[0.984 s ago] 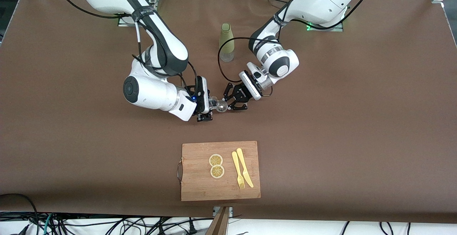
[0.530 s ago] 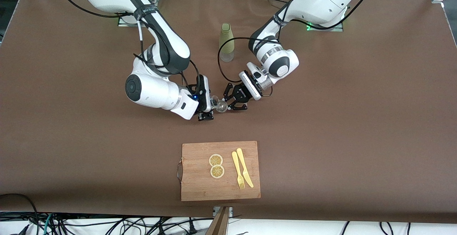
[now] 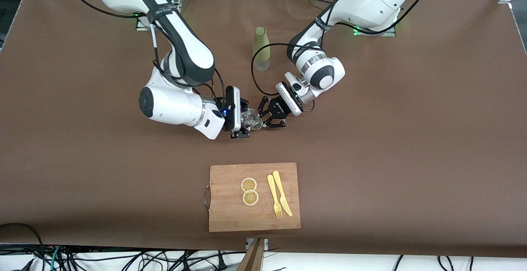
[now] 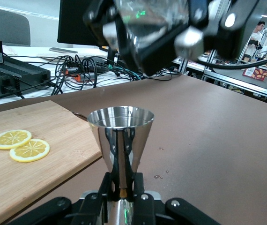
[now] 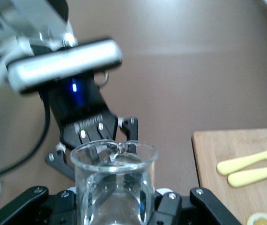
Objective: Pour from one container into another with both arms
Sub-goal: 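Tip the beaker upright with the right gripper while the left gripper withdraws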
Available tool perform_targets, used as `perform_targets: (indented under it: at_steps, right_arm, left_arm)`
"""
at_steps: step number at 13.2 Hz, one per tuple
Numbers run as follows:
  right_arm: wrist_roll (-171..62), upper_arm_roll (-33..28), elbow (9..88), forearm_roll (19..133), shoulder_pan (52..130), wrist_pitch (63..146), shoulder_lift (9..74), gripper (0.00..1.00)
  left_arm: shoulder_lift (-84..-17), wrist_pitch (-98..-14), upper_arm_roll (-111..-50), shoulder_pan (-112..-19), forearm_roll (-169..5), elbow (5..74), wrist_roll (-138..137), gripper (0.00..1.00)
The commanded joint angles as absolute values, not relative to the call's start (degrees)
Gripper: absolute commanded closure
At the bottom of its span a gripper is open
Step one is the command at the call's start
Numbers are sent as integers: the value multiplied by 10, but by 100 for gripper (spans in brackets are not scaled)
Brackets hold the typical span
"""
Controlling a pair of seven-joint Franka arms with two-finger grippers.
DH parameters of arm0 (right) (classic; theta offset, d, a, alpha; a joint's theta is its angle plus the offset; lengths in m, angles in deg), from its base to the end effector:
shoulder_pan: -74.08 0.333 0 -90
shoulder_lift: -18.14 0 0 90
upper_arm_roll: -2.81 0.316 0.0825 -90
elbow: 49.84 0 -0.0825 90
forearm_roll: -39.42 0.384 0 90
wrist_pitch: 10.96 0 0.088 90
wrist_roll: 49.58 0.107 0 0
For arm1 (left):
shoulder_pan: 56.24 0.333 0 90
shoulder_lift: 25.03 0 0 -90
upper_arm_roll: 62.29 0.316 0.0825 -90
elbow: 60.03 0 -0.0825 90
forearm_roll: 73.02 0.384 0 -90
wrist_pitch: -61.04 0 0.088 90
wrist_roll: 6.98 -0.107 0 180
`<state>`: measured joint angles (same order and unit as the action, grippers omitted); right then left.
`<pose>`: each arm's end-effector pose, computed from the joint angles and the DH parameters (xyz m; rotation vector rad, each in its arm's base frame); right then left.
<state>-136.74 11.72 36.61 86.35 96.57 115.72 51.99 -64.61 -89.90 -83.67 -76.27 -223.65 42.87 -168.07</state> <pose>0.6145 0.3803 0.3456 -1.7433 -1.7282 -0.5743 0.4936 -0.4019 0.1719 1.9825 -0.8078 1.2339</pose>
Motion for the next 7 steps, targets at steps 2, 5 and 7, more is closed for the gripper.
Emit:
perform_targets:
  at_steps: [2,5,7]
  right_arm:
    - [-1399,115,377,970,917,1087,498,88]
    - [-1462,115,377,1052,835,967,505,88]
    - [-1490,115,377,1073,783,893,518,88]
  left_arm:
    - [-641,-907,-845,-730,-2378,424,-1897,100]
    - [-610,-907,-892,-652,-2369,463,-1903,100]
    - [-607,-907,-955,-568,-2333,482,-1899,100]
